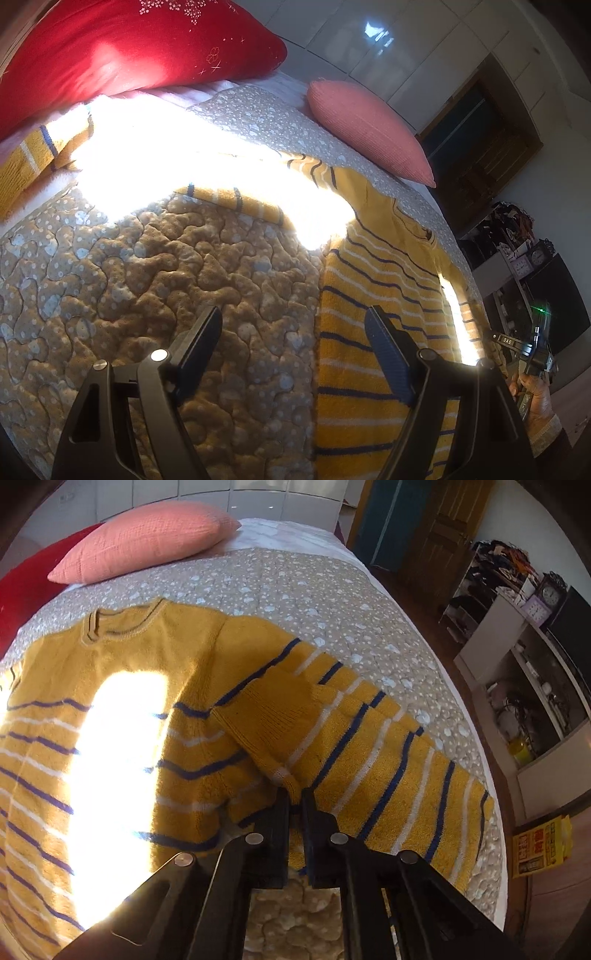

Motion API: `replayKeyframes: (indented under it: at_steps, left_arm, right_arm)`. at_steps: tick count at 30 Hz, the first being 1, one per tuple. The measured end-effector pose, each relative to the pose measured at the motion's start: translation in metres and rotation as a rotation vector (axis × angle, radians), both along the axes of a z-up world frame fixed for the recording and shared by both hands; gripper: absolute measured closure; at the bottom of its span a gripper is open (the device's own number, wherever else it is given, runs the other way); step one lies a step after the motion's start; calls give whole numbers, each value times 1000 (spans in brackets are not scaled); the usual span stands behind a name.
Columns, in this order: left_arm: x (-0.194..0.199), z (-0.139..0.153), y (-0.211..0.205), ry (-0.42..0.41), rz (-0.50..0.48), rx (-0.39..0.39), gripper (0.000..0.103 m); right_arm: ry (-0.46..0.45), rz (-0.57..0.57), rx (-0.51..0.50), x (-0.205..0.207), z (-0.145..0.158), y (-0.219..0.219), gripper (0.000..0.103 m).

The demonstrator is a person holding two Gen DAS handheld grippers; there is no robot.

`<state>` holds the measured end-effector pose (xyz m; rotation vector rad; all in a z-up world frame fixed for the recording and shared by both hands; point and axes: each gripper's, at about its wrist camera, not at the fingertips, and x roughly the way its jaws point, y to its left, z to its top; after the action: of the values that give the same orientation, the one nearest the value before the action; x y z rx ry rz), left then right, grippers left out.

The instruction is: Fold small clothes

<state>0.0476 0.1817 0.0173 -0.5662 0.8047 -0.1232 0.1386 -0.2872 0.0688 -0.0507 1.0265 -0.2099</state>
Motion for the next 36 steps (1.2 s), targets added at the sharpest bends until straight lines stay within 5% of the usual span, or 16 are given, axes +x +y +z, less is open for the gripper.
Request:
replayKeyframes:
  at_steps: [5, 9, 13, 18, 24, 31, 36]
  left_arm:
    - [-8, 6, 16, -23, 28, -48, 24]
    - [-12, 9, 29, -23, 77, -38, 24]
    - [-17, 11, 41, -17, 138, 9, 24]
    - [-22, 8, 66, -2, 199, -11, 24]
    - [-24, 7, 86, 1, 252, -46, 24]
    - [-41, 12, 114, 13, 420, 10, 24]
    - [-79, 18, 157, 20, 692, 64, 24]
  right_arm:
    - [-148, 19, 152, 6, 76, 26, 97]
    - [-195, 125, 289, 22, 112, 89, 97]
    - [-138, 258, 330, 37, 95, 179, 97]
    - [-7, 360, 353, 40, 30, 270, 97]
    - [145, 465, 242, 32, -30, 319, 88]
    - [80, 531, 317, 14, 2, 325, 77]
    - [58, 661, 343, -9, 15, 370, 51]
